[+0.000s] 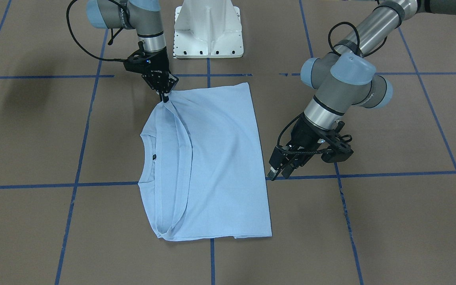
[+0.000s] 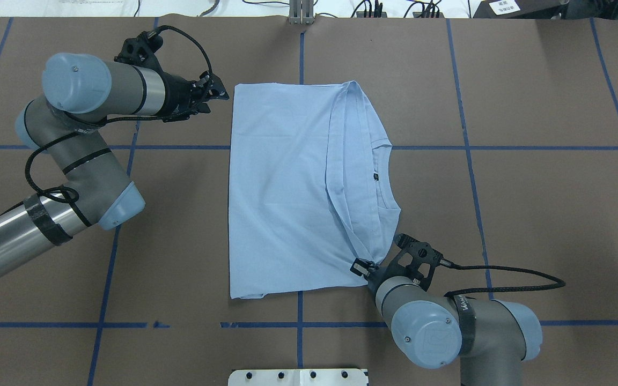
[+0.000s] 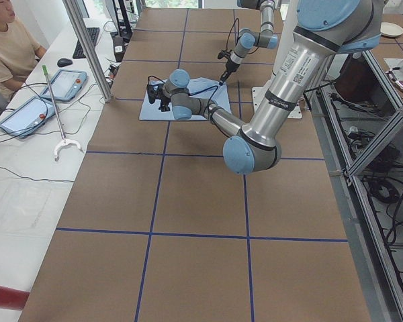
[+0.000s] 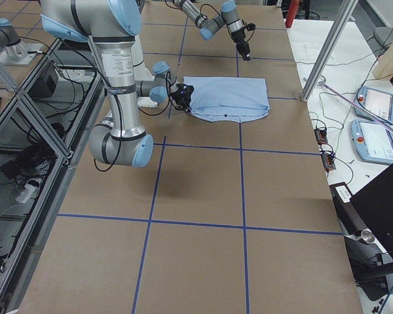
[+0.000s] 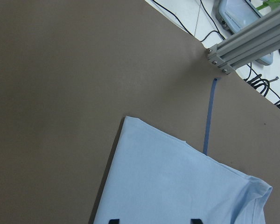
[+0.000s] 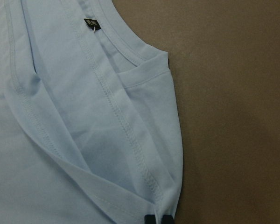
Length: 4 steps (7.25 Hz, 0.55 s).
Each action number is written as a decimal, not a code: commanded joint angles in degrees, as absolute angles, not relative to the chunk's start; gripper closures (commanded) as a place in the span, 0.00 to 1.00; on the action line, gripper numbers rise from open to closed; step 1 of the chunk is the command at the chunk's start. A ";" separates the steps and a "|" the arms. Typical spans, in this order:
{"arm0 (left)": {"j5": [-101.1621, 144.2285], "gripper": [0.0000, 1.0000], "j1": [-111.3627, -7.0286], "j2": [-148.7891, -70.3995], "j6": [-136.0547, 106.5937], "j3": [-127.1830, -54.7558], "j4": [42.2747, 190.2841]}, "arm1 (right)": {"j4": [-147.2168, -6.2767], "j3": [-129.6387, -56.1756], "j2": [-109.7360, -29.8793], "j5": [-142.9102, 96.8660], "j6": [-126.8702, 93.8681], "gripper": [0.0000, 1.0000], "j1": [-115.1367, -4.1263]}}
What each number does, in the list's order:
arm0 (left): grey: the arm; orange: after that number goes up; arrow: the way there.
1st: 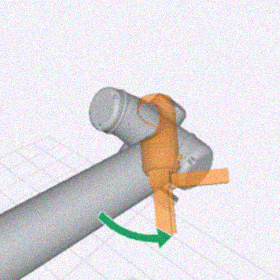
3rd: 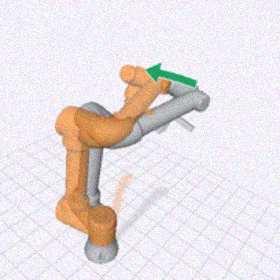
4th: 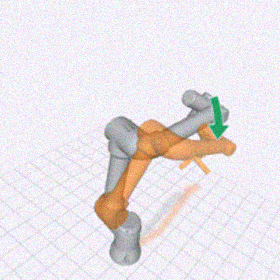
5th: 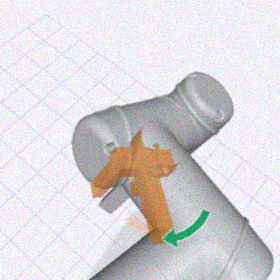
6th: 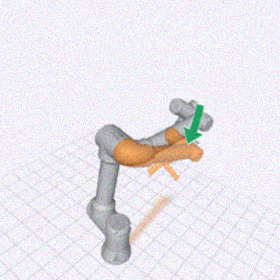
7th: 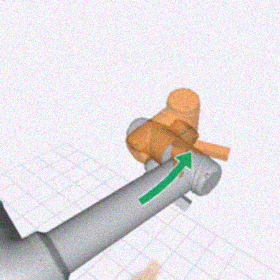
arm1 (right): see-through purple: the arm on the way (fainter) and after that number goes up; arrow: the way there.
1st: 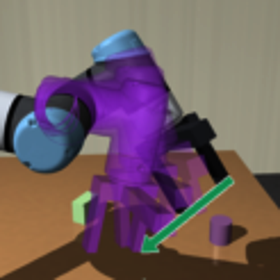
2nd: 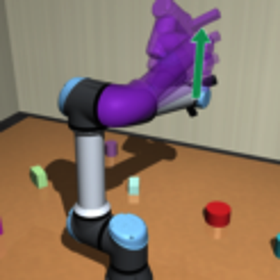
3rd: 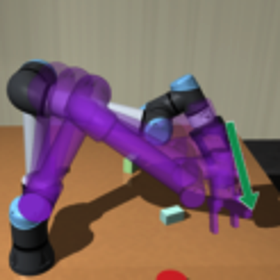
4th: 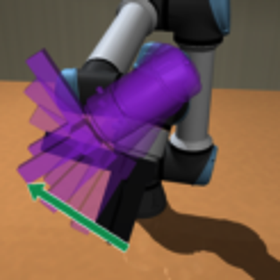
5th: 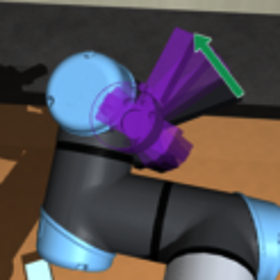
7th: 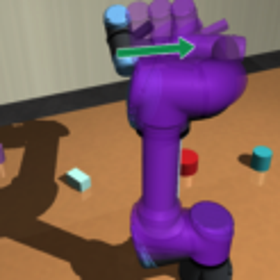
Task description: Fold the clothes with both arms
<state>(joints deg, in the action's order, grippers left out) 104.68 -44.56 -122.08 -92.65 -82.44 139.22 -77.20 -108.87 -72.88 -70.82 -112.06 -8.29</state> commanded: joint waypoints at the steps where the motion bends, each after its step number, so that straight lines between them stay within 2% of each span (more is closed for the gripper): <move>1: 104.76 0.41 -44.56 -122.08 -92.72 -82.53 139.22 | -78.22 -110.03 -72.86 -70.84 -112.06 1.00 -8.44; 2: 104.77 0.41 -44.65 -121.82 -92.72 -82.70 139.22 | -78.31 -112.65 -73.30 -71.01 -111.97 1.00 -8.61; 4: 104.85 0.41 -44.21 -118.32 -96.38 -87.25 139.13 | -78.31 -113.11 -73.92 -71.10 -112.06 1.00 -8.53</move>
